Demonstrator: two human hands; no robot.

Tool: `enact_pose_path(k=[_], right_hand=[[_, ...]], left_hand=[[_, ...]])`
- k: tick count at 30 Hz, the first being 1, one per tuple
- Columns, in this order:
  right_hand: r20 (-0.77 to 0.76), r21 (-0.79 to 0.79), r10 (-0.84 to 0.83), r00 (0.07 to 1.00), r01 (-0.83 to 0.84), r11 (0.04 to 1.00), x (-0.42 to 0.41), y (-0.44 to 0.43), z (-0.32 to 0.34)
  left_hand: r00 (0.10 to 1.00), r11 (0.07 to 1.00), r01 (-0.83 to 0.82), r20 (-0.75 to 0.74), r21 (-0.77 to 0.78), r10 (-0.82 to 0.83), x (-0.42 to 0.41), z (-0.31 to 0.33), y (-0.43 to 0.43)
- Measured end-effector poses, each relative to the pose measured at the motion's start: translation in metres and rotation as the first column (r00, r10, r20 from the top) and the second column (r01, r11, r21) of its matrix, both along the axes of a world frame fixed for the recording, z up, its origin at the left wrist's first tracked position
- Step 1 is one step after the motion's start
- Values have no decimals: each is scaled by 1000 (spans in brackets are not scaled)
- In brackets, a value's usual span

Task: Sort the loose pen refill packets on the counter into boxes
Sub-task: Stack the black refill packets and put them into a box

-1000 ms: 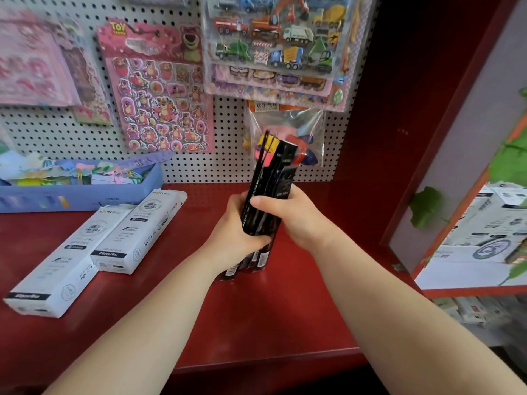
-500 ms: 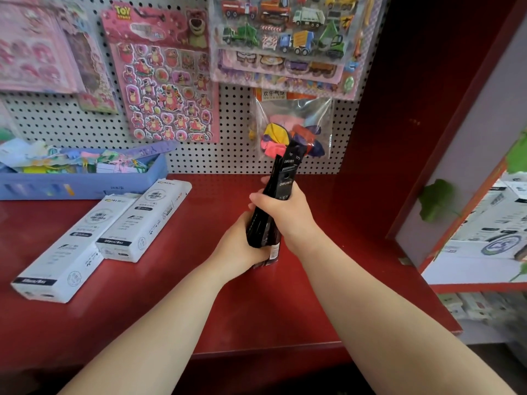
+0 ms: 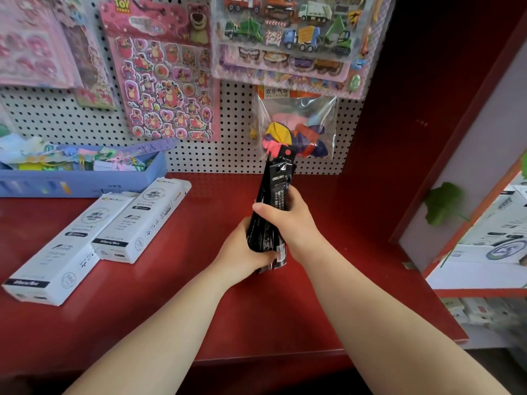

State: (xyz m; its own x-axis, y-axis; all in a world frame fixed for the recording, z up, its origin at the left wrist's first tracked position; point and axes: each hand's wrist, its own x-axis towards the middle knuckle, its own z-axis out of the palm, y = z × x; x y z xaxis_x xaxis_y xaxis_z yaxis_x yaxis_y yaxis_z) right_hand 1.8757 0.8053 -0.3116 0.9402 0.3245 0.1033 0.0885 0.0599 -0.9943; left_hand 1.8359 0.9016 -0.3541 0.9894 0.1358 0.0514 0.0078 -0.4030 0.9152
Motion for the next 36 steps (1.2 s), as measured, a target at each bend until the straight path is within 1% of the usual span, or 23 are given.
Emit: enact_pose_path(k=[3, 5, 7, 9, 11, 16, 19, 21, 23, 26, 28, 30, 32, 34, 36], right_hand=[[49, 49, -54, 997, 51, 997, 1, 4, 9], [64, 78, -22, 998, 17, 997, 3, 4, 14], [70, 62, 36, 997, -40, 997, 4, 1, 14], [52, 49, 82, 995, -85, 995, 4, -3, 9], [20, 81, 95, 995, -96, 992, 4, -5, 4], [-43, 190, 97, 994, -87, 978, 3, -3, -1], [-29, 210, 48, 998, -41, 977, 3, 0, -4], [-29, 212, -18, 999, 23, 977, 3, 2, -5], [-37, 210, -76, 996, 82, 974, 4, 5, -6], [-57, 167, -111, 992, 119, 979, 4, 10, -6], [-111, 131, -105, 988, 119, 984, 4, 12, -7], [-174, 125, -34, 984, 56, 991, 5, 12, -7], [-192, 148, 78, 978, -49, 988, 6, 8, -6], [-133, 119, 192, 972, -177, 977, 7, 0, -2], [-60, 49, 289, 955, -286, 957, 9, -8, 2]], left_hand=[[1000, 998, -17, 21, -56, 18, 4, 12, 1], [999, 997, 14, 35, -77, -12, 6, 18, 4], [998, 993, 56, 25, -101, -54, 4, 19, 8], [997, 989, 73, 7, -131, -73, 0, 15, 10], [996, 985, 84, -2, -150, -86, -2, 11, 9], [994, 979, 106, 14, -173, -105, -3, 9, 8], [994, 972, 106, 42, -211, -99, -5, 6, 8], [996, 978, 80, 56, -194, -71, -5, 6, 7], [996, 988, 60, 70, -140, -51, -7, 6, 4], [994, 993, 93, 71, -76, -87, -5, 3, 2], [993, 993, 109, 36, -37, -108, -3, 2, 1], [996, 996, 86, 23, 10, -86, -3, 4, -1], [999, 999, 48, 5, 24, -48, -4, 8, 0], [999, 999, 40, -8, -7, -40, -4, 8, 4], [994, 993, 92, -50, -71, -95, -5, 10, 10]])
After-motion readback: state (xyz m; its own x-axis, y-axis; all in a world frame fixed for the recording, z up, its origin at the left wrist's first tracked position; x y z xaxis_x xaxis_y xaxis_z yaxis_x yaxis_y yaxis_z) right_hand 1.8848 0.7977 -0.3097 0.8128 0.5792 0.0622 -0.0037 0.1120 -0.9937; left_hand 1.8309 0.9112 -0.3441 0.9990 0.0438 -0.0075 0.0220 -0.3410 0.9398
